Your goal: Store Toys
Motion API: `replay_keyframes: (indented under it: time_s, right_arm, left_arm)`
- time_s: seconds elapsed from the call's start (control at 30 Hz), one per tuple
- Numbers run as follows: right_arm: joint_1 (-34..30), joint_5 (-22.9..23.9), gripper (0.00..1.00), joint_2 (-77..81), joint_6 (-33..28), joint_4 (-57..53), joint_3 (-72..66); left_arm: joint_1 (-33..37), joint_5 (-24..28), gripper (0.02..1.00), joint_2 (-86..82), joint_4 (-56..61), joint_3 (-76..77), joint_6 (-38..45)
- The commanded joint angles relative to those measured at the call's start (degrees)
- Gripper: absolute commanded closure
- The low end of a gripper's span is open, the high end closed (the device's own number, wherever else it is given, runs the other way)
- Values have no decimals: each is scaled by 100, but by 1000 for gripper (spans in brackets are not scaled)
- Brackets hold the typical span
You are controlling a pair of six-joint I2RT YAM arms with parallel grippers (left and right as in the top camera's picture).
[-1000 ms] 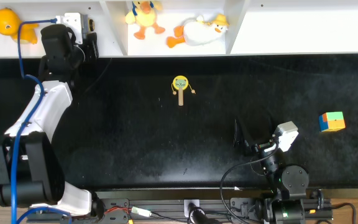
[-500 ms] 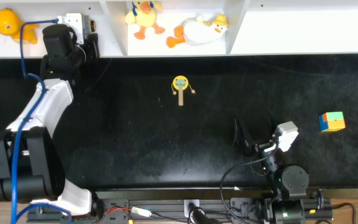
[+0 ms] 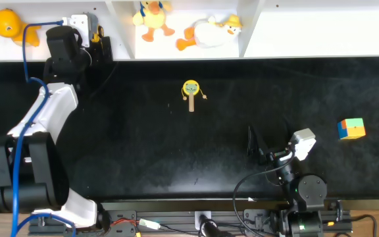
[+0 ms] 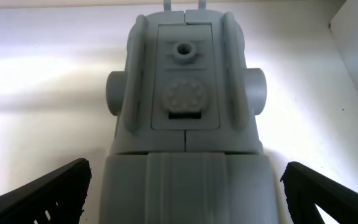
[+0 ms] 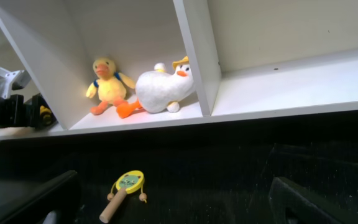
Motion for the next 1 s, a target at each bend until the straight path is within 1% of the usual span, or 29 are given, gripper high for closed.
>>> replay_keyframes:
  time_s: [0.03, 0.13, 0.33, 0.47, 0.6, 0.67, 0.8, 0.83, 0.9, 1.0]
  right_arm:
    - [46, 46, 5, -48, -17, 28, -74]
    - [46, 46, 5, -48, -15, 28, -74]
    - [46, 46, 5, -48, -15, 28, -74]
    - [46, 46, 5, -48, -17, 28, -74]
    - [46, 46, 5, -48, -15, 28, -74]
    - [46, 46, 5, -48, -17, 28, -74]
    - [46, 46, 5, -48, -15, 28, -74]
    - [46, 46, 5, -48, -15, 28, -74]
    - [46, 46, 7, -48, -15, 28, -74]
    - [46, 46, 5, -48, -15, 28, -74]
  left_arm:
    - [-15, 52, 18, -127, -129, 111, 44]
    - [-15, 46, 18, -367, -328, 109, 46]
    - [-15, -275, 18, -1014, -925, 111, 48]
    - [-15, -354, 18, -1423, -1373, 111, 46]
    - [-15, -354, 18, -1847, -2070, 111, 39]
    - [-15, -354, 18, -2100, -2553, 111, -20]
    - [-17, -350, 20, -2702, -3578, 109, -439]
    - [-57, -245, 18, -3150, -4253, 109, -466]
    - [-234, -249, 20, -3766, -4972, 109, -468]
    - [-426, -243, 18, -4452, -5633, 109, -584]
